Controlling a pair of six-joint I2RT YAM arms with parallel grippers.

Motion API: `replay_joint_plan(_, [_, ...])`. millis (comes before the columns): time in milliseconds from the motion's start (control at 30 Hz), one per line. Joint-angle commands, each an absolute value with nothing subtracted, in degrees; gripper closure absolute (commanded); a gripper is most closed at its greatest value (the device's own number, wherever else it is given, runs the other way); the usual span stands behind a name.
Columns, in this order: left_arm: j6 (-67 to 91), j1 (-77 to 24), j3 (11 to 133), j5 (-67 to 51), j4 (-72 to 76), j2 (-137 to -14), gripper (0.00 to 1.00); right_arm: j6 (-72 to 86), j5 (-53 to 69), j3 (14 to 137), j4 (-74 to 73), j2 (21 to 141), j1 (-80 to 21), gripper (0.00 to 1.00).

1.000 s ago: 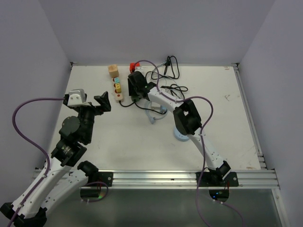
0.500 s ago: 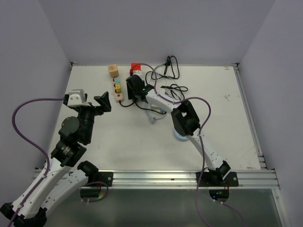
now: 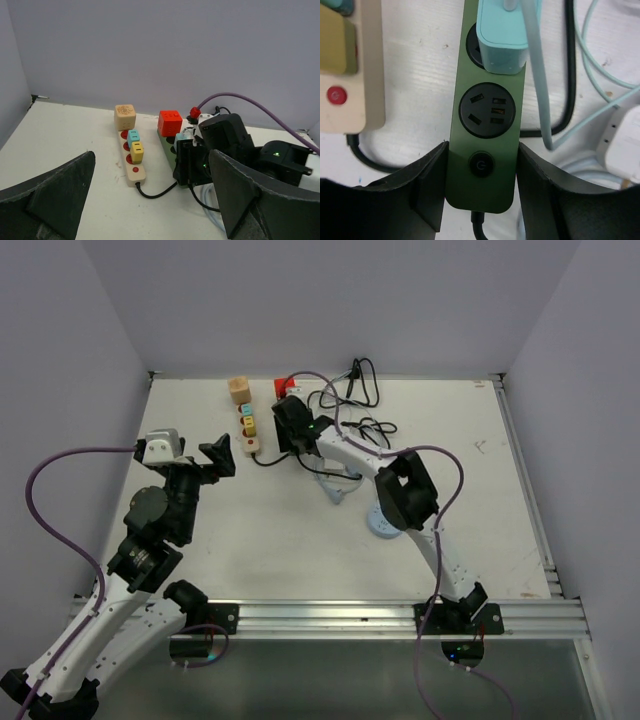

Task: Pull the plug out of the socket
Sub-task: Move the socket to the center of the board.

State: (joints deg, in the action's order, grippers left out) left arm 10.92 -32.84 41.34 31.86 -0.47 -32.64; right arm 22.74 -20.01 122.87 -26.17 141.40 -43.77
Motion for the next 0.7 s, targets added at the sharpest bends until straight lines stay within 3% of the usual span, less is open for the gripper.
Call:
replay_joint_plan(0, [10.7,-33.3,40.6,32.7,2.7,-32.6,0.0,20.2,-20.2,117.7,-24.7,127.6,-44.1,1.0])
replay_joint_plan(167, [10.5,-33.6,40.4,33.6,2.8,-32.9,0.0,20.4,-16.3,109.5,-24.1,116.8,-44.1,1.0])
replay_joint_plan(667, [8.9,-34.1,40.0,35.6,3.2,-34.1,0.0,20.5,-7.8,69.9,-11.6,87.1,-48.6,1.0])
